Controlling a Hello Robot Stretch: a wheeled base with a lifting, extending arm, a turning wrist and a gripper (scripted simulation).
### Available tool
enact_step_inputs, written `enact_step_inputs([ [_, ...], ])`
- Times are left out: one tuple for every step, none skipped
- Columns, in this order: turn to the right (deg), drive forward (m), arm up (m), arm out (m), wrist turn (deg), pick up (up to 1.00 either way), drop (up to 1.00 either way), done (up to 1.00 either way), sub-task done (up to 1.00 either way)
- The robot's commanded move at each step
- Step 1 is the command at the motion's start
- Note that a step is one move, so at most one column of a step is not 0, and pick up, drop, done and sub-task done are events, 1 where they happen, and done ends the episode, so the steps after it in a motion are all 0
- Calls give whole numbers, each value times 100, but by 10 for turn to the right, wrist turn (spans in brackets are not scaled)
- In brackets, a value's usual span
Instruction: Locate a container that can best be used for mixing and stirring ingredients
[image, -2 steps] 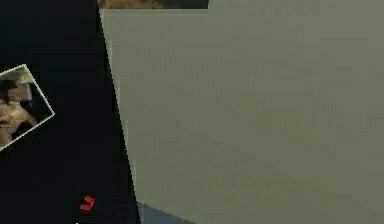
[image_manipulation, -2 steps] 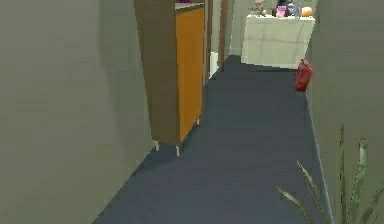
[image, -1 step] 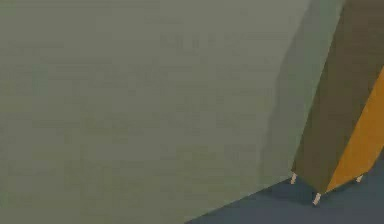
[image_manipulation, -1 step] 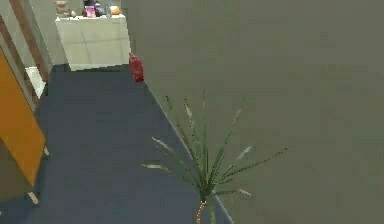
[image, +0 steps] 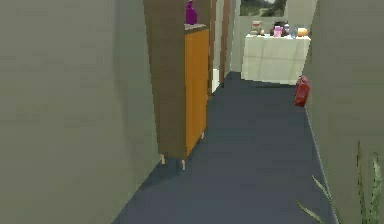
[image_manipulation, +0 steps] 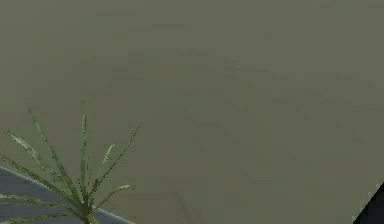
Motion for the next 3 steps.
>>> enact_step_inputs([
  [120,0,0,0,0,0,0,0,0],
  [30,0,0,0,0,0,0,0,0],
  [-90,0,0,0,0,0,0,0,0],
])
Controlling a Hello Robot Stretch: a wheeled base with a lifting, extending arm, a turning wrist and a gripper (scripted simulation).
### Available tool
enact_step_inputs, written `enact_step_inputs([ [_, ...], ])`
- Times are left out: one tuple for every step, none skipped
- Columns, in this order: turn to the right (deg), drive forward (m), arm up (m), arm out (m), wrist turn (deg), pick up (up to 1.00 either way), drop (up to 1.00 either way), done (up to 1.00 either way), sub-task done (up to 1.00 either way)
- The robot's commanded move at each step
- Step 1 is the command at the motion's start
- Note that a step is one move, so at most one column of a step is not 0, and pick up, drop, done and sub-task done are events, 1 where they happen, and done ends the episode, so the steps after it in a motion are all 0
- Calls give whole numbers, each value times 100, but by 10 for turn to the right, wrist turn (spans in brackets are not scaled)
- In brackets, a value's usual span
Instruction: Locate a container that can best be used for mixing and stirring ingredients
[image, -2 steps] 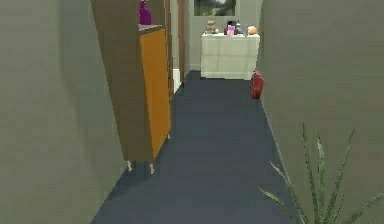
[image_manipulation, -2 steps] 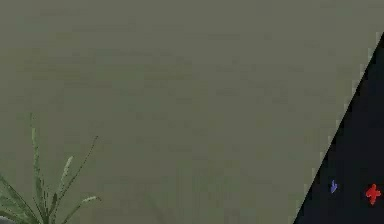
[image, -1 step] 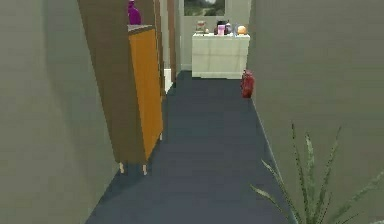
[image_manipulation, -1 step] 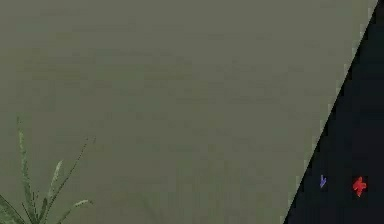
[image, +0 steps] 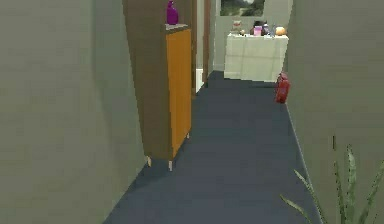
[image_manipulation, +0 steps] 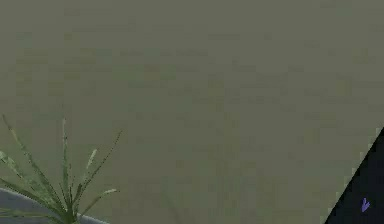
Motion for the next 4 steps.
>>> enact_step_inputs([
  [0,90,0,0,0,0,0,0,0],
  [450,0,0,0,0,0,0,0,0],
  [240,0,0,0,0,0,0,0,0],
  [0,15,0,0,0,0,0,0,0],
])
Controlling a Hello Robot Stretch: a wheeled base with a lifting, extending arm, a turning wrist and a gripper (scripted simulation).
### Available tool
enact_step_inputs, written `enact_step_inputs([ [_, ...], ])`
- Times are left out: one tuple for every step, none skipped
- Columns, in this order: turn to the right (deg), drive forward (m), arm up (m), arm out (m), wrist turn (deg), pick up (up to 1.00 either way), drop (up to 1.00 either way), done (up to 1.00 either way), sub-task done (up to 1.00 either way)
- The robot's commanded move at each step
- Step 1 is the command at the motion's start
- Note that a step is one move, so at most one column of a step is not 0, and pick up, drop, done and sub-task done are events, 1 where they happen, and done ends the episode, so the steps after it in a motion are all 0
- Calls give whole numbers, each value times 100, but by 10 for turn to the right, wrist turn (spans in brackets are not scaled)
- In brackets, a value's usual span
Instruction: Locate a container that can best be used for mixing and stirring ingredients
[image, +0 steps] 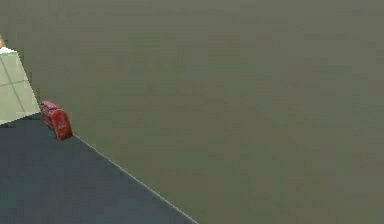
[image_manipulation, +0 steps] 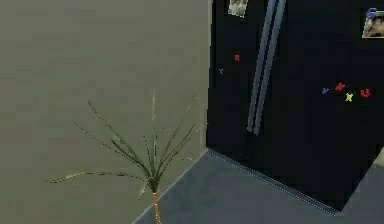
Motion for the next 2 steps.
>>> enact_step_inputs([
  [-450,0,0,0,0,0,0,0,0],
  [-30,0,0,0,0,0,0,0,0],
])
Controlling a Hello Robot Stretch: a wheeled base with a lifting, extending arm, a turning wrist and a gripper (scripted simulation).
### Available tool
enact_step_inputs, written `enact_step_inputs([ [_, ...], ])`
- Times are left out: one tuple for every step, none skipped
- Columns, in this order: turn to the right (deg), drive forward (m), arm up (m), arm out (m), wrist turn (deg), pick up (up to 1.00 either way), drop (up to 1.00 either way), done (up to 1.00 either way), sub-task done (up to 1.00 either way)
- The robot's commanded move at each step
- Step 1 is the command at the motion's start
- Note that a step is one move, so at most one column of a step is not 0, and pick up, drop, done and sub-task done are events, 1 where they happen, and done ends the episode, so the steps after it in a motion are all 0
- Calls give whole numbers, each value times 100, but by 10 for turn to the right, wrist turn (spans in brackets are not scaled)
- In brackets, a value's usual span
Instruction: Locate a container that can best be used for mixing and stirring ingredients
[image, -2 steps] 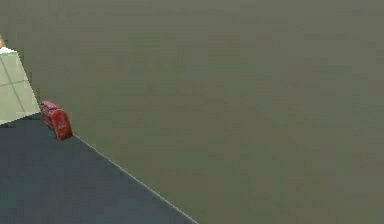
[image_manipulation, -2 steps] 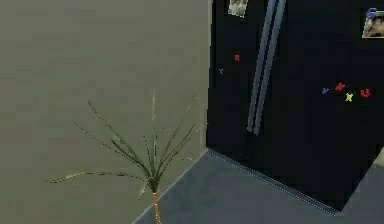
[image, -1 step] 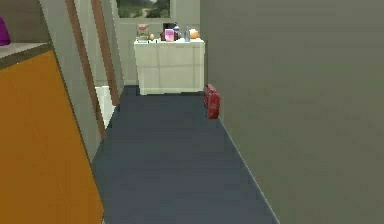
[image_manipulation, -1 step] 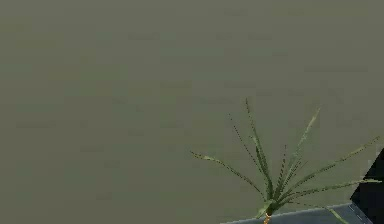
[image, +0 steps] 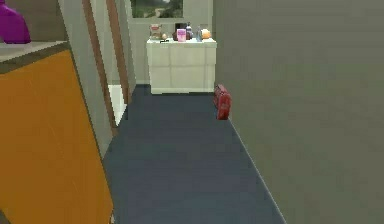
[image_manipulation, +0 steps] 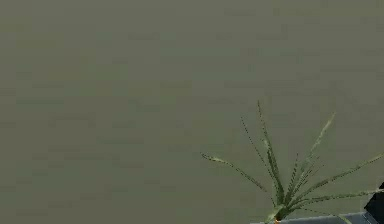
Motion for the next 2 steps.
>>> enact_step_inputs([
  [0,100,0,0,0,0,0,0,0],
  [-30,0,0,0,0,0,0,0,0],
])
